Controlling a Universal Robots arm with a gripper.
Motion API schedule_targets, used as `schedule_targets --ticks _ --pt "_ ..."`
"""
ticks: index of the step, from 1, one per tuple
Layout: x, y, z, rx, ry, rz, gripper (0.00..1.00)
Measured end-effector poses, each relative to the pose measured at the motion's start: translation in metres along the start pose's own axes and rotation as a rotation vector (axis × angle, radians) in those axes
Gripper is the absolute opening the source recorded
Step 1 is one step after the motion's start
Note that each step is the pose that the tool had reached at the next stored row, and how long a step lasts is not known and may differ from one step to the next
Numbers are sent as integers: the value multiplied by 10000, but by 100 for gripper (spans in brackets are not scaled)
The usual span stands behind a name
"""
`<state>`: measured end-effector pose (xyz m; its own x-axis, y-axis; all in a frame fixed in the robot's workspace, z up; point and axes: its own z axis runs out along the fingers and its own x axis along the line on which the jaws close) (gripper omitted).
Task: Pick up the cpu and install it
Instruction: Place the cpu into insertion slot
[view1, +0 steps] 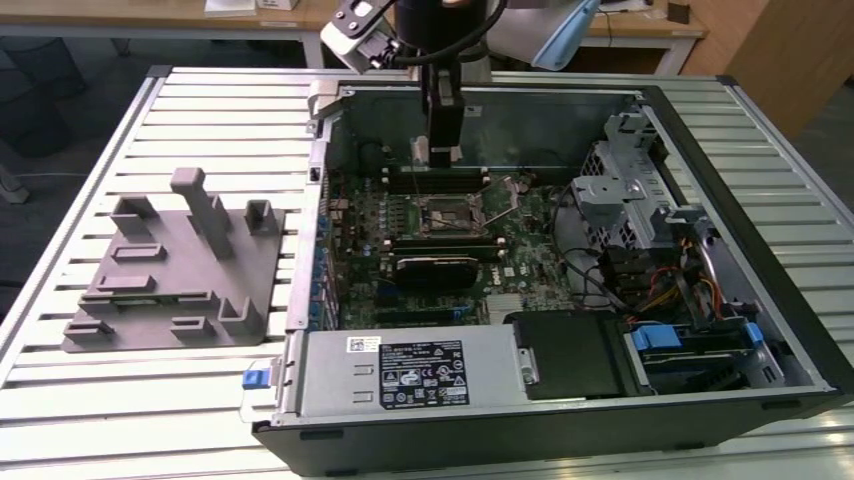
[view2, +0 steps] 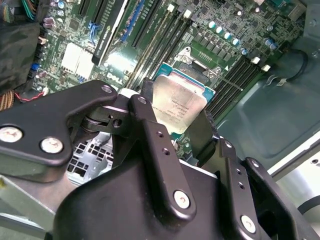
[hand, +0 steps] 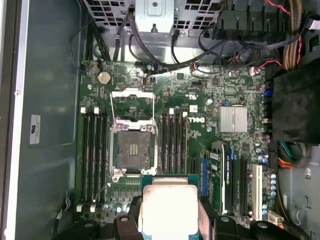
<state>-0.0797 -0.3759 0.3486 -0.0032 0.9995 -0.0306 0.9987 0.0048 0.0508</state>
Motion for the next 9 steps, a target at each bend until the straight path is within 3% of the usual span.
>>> schedule_targets --ticks 9 --pt "16 5 67 -12 14 -306 53"
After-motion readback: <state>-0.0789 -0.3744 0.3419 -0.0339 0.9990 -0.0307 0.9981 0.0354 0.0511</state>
